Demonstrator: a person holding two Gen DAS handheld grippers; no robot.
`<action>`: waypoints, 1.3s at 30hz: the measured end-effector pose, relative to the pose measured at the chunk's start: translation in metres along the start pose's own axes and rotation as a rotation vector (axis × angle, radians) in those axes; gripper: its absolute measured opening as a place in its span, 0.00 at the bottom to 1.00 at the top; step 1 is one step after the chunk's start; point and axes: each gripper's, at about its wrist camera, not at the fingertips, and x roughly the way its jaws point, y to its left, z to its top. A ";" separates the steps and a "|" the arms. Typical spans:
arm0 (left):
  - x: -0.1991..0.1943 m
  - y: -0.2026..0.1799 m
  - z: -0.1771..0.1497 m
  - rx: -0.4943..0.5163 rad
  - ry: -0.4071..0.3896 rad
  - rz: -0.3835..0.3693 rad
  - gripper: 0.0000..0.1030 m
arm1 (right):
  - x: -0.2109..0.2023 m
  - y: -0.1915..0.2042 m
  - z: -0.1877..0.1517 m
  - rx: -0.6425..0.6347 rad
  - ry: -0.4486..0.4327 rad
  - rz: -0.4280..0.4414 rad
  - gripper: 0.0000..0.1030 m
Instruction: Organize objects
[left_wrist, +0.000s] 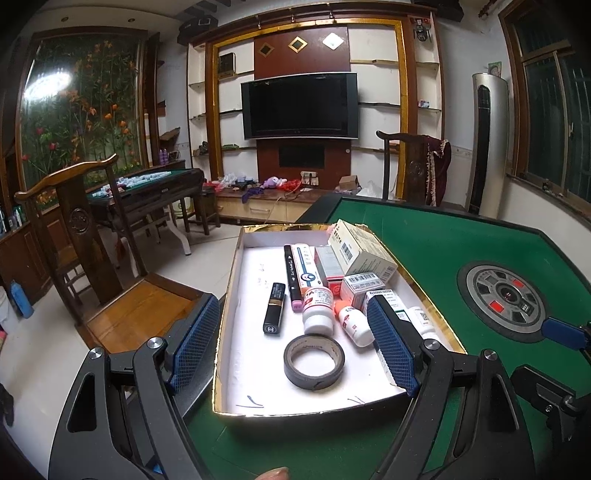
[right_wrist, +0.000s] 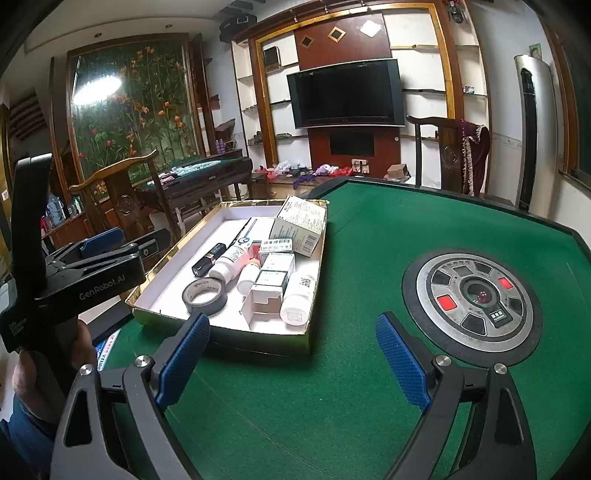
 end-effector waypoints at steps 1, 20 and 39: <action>0.000 -0.001 0.000 0.003 0.006 0.006 0.81 | 0.000 0.000 0.000 0.000 -0.001 -0.001 0.89; 0.000 0.001 0.000 -0.004 0.022 0.047 0.81 | 0.000 0.000 0.000 0.000 -0.001 -0.003 0.89; 0.002 0.020 0.004 -0.090 0.044 0.017 0.81 | -0.002 -0.001 0.002 0.004 -0.011 -0.009 0.89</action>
